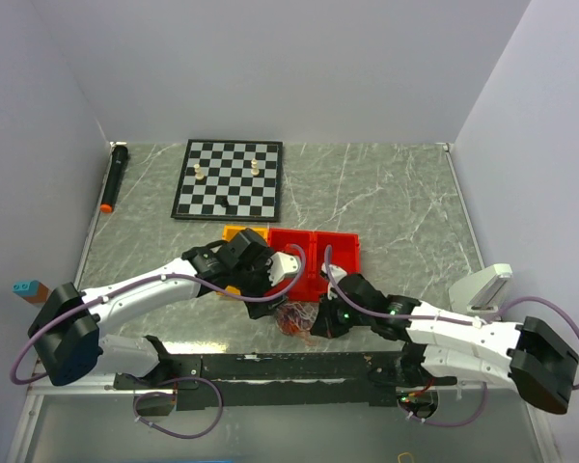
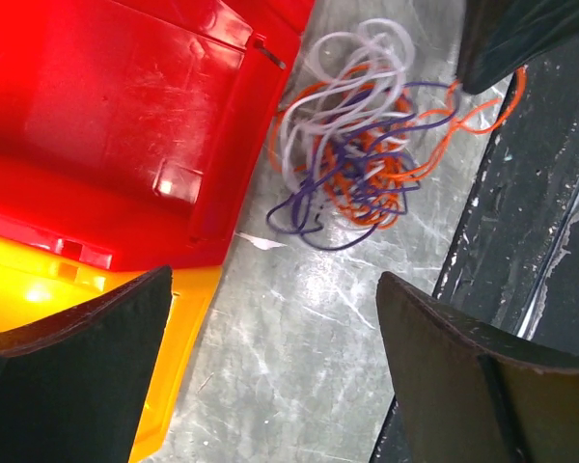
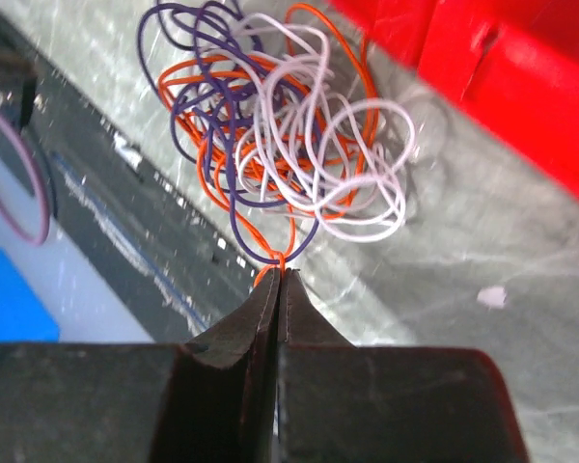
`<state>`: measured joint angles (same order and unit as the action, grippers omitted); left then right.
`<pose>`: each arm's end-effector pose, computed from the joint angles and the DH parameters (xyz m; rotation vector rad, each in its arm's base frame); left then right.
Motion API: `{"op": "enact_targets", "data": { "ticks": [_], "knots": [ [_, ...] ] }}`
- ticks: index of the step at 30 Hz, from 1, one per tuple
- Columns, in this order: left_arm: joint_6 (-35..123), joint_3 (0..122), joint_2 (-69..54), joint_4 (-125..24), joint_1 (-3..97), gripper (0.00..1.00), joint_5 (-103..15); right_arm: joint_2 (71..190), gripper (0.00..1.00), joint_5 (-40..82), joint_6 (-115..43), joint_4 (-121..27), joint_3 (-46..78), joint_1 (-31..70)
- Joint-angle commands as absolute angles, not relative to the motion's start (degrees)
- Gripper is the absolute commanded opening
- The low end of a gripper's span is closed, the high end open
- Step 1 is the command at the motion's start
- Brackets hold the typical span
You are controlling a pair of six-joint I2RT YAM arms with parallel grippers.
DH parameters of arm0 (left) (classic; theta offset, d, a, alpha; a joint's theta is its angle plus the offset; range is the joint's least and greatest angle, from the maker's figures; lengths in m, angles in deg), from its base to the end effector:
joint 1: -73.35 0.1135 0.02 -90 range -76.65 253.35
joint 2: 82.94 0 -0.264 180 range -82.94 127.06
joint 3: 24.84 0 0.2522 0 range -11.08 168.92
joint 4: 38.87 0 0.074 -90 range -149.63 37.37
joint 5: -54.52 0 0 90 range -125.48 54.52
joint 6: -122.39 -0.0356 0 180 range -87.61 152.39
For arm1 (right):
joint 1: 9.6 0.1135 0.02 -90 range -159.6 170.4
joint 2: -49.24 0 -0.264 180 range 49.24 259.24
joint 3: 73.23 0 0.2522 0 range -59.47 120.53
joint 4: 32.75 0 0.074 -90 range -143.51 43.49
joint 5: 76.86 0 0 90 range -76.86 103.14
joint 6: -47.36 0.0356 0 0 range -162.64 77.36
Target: Untangle the cables
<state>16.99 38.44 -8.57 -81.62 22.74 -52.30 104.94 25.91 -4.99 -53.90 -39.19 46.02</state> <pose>0.1571 -0.2076 0.2320 1.4979 2.0793 -0.6135 0.0982 0.1574 0.1646 -0.5208 2.4964 1.0045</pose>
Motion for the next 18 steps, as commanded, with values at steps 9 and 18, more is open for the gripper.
{"op": "enact_targets", "data": {
  "ticks": [9, 18],
  "knots": [
    [15.0, 41.5, -7.5, -82.6, 22.0, 0.83, -59.2, 97.8, 0.0, 29.9, -5.3, -62.4, -40.5, 45.8],
    [9.6, 43.2, -3.7, -82.6, 19.8, 0.91, -68.2, 98.9, 0.0, 30.5, -4.6, -61.4, -39.5, 45.8]
  ]
}}
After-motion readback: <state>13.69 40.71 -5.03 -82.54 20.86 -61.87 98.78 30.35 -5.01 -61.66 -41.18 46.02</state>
